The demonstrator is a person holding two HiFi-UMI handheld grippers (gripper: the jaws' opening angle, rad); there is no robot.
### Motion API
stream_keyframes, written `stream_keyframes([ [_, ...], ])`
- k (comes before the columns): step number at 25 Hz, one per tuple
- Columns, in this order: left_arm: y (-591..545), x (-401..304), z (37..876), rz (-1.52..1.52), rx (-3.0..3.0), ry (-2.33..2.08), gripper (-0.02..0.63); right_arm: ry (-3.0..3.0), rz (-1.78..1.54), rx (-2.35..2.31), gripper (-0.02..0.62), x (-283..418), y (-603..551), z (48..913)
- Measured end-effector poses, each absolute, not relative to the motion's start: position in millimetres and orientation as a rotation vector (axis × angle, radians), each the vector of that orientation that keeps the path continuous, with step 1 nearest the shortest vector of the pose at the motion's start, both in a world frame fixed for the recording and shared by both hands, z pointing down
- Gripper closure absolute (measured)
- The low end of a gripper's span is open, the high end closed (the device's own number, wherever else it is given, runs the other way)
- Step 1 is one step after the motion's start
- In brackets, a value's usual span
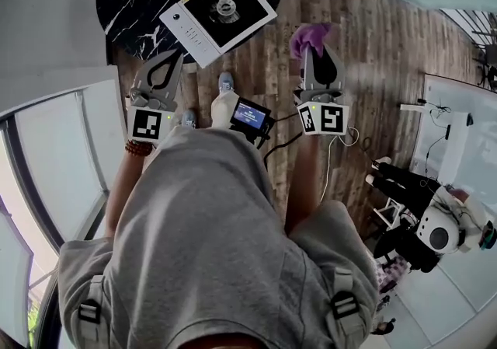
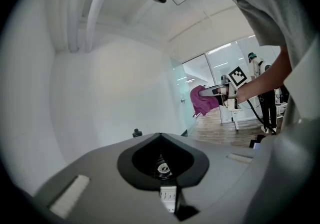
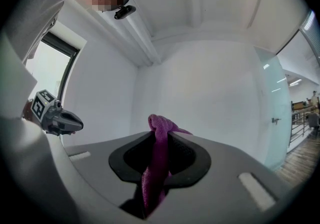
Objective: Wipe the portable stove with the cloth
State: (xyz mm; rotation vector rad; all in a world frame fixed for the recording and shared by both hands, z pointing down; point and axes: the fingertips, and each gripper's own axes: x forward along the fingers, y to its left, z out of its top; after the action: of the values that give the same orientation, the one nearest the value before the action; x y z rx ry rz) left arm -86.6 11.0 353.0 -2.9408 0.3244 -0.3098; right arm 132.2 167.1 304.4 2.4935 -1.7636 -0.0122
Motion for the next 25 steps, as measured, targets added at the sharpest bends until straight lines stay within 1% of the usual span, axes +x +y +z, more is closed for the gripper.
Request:
stream_keyframes([
  [5,7.7,-61.0,374.4,-0.359,-2.973,0.316,0.603,-1.815,0.073,2.396,0.509,168.3,146.3,342.2],
  [11,9.7,-42.1,411.1,-0.489,-2.989,0.351,0.603,-1.894,0.137,2.207,0.509,202.3,117.9,393.6],
  [21,8.6,-39.7,491.7,-0.662,-2.991,0.404,0.601,-1.917,0.343,1.983,0.509,235.8,80.0,509.7],
  [25,8.9,-44.1,532.9,-0.778,-2.999,0.351,0.583,-1.858,0.430,1.909,0.509,242.0,73.0,549.6],
])
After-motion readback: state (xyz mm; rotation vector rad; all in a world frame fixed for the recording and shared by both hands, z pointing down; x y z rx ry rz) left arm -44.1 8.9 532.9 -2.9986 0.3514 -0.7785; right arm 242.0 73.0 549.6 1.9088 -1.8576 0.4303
